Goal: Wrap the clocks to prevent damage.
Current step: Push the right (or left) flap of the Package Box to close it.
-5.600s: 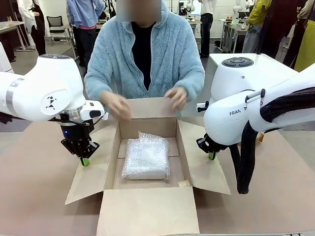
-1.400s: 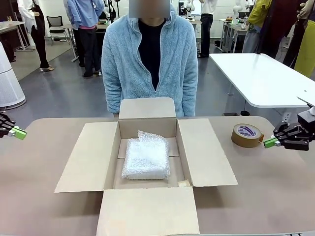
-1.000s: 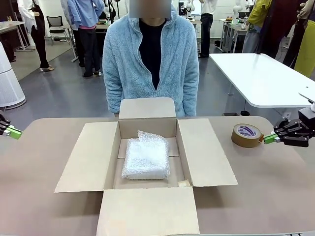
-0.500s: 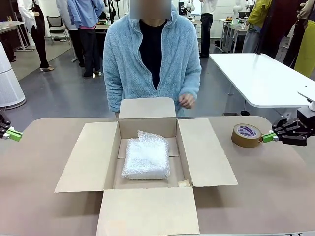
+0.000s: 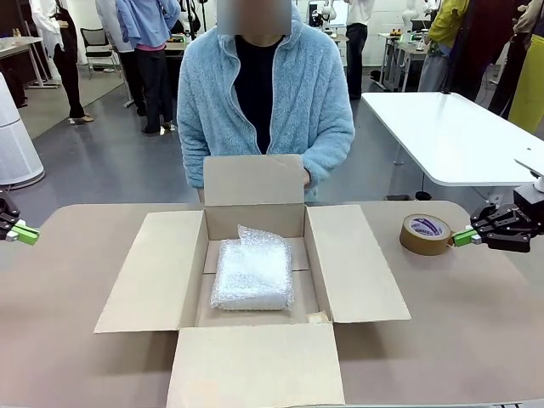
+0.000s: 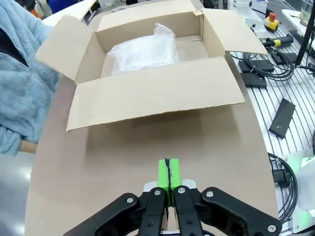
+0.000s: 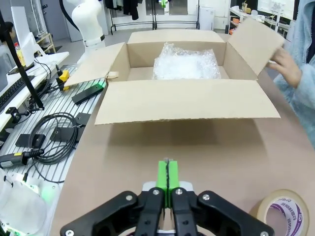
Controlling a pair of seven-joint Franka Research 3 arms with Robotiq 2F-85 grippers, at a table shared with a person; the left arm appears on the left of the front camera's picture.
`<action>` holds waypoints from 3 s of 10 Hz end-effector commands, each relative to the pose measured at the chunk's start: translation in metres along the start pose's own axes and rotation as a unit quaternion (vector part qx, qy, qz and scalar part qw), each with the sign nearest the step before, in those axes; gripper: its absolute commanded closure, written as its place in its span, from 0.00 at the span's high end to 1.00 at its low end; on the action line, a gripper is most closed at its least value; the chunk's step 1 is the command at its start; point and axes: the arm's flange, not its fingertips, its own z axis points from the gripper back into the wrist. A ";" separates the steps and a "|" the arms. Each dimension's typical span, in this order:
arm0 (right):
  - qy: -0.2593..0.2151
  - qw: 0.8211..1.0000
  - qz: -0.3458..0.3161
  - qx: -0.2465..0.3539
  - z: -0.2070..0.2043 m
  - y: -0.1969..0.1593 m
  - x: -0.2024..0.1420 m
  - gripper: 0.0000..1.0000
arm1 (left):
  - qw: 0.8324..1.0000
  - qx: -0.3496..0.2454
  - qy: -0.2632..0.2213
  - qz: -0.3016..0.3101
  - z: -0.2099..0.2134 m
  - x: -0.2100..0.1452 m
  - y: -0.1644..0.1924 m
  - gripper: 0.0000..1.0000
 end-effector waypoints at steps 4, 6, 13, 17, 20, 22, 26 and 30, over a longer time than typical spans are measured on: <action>0.003 1.000 0.000 0.003 0.000 0.000 -0.001 0.01 | 1.000 0.000 -0.002 0.003 0.002 0.001 0.000 0.00; 0.003 1.000 0.000 0.003 0.000 0.000 -0.001 0.01 | 1.000 0.000 -0.002 0.003 0.002 0.001 0.000 0.00; 0.003 1.000 0.000 0.003 0.000 0.000 -0.001 0.01 | 1.000 0.000 -0.002 0.003 0.002 0.001 0.000 0.00; 0.003 1.000 0.000 0.003 0.000 0.000 -0.001 0.01 | 1.000 0.000 -0.002 0.003 0.002 0.001 0.000 0.00; 0.003 1.000 0.000 0.003 0.000 0.000 -0.001 0.01 | 1.000 0.000 -0.002 0.003 0.002 0.001 0.000 0.00; 0.003 1.000 0.000 0.003 0.000 0.000 -0.001 0.01 | 1.000 0.000 -0.002 0.003 0.002 0.001 0.000 0.00; 0.003 1.000 0.000 0.003 0.000 0.000 -0.001 0.01 | 1.000 0.000 -0.002 0.003 0.002 0.001 0.000 0.00; 0.003 1.000 0.000 0.003 0.000 0.000 -0.001 0.01 | 1.000 0.000 -0.002 0.003 0.002 0.001 0.000 0.00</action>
